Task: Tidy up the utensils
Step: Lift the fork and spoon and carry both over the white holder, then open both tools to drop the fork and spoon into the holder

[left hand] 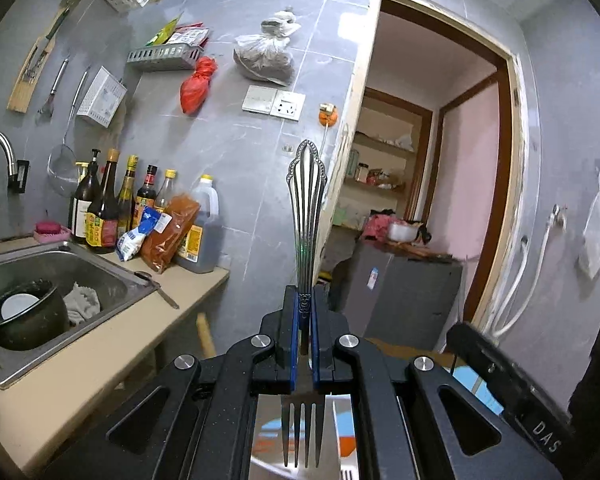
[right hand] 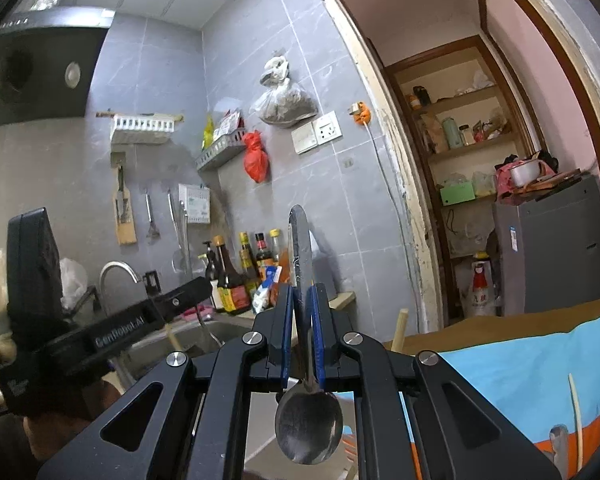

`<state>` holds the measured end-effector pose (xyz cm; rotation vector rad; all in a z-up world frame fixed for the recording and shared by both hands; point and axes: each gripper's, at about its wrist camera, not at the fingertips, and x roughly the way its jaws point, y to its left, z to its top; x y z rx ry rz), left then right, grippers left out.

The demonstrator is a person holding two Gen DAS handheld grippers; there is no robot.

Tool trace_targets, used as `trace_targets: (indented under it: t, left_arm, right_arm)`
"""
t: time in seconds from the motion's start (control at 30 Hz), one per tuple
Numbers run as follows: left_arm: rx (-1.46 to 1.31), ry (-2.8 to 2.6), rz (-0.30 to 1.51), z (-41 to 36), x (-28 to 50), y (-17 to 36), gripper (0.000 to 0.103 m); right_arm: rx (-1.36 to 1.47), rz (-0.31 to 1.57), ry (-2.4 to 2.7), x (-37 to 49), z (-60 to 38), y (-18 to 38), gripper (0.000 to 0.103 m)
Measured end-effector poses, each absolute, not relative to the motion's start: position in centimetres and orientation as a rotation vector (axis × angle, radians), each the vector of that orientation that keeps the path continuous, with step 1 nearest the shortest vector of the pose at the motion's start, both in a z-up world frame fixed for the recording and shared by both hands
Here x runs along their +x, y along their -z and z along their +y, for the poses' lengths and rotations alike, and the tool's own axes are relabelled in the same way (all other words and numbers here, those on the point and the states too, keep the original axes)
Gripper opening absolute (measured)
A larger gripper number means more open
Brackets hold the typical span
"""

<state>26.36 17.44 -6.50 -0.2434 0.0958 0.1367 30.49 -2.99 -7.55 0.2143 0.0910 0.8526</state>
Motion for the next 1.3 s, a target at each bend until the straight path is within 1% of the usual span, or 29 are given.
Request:
trace_targets:
  t: [0.27,0.43,0.63,0.67,0.7,0.77,0.83,0.87,0.9,0.93,0.97,1.0,1.03,1.07,1.1,1.17,1.2,1.23,1.27,1.3]
  left_arm:
    - [-0.202,-0.106,0.208,16.3,26.2,8.4,0.003]
    - [-0.229,-0.077,0.277,16.2,25.8,8.6,0.004]
    - [-0.264,-0.076,0.292,16.5,24.9,7.0,0.007]
    - [-0.265,-0.073,0.298,16.3,24.7,6.6,0.009]
    - [-0.265,-0.072,0.301,16.2,24.5,6.3,0.016]
    - [-0.27,-0.07,0.3,15.9,23.9,5.5,0.025]
    - [-0.275,-0.063,0.291,15.3,23.5,4.7,0.031]
    - [-0.274,-0.06,0.291,15.1,23.4,4.4,0.035]
    - [-0.274,-0.051,0.291,14.6,23.3,4.0,0.041]
    - [-0.272,-0.045,0.287,14.1,23.2,3.6,0.044]
    - [-0.271,-0.04,0.28,13.7,23.1,3.2,0.052]
    - [-0.274,-0.035,0.267,13.0,23.0,2.8,0.061]
    - [-0.278,-0.031,0.258,12.6,22.9,2.6,0.066]
    - [-0.284,-0.027,0.247,12.0,22.9,2.3,0.075]
    - [-0.291,-0.022,0.237,11.3,22.8,2.1,0.08]
    - [-0.292,-0.004,0.228,9.8,23.0,1.6,0.081]
    - [-0.285,0.003,0.229,9.2,23.1,1.3,0.083]
    - [-0.276,0.008,0.232,8.4,23.3,1.1,0.086]
    - [-0.265,0.013,0.235,7.5,23.4,1.0,0.095]
    - [-0.257,0.014,0.231,6.7,23.5,0.8,0.098]
  right_arm:
    - [0.14,0.125,-0.84,29.9,-3.0,8.3,0.009]
    - [0.1,0.157,-0.828,29.7,-3.5,8.4,0.009]
    - [0.144,0.162,-0.824,29.0,-5.0,6.6,0.017]
    - [0.156,0.154,-0.826,28.9,-5.4,5.9,0.018]
    - [0.167,0.149,-0.828,28.7,-5.7,5.4,0.02]
    - [0.179,0.143,-0.822,28.5,-6.5,4.5,0.023]
    - [0.193,0.136,-0.805,28.2,-7.7,3.4,0.024]
    - [0.196,0.135,-0.796,28.0,-8.2,3.1,0.028]
    - [0.199,0.136,-0.783,27.9,-8.9,2.7,0.036]
    - [0.202,0.136,-0.766,27.8,-9.7,2.3,0.041]
    - [0.205,0.134,-0.751,27.7,-10.5,2.1,0.05]
    - [0.21,0.13,-0.729,27.5,-11.6,1.8,0.054]
    - [0.211,0.128,-0.715,27.4,-12.3,1.7,0.056]
    - [0.209,0.128,-0.699,27.2,-13.1,1.5,0.059]
    - [0.205,0.126,-0.674,27.1,-14.1,1.3,0.067]
    - [0.198,0.115,-0.64,26.8,-15.6,1.0,0.078]
    - [0.195,0.11,-0.62,26.7,-16.5,0.8,0.08]
    - [0.191,0.109,-0.6,26.6,-17.4,0.8,0.082]
    - [0.187,0.11,-0.583,26.5,-18.1,0.7,0.085]
    - [0.182,0.11,-0.558,26.4,-19.0,0.7,0.09]
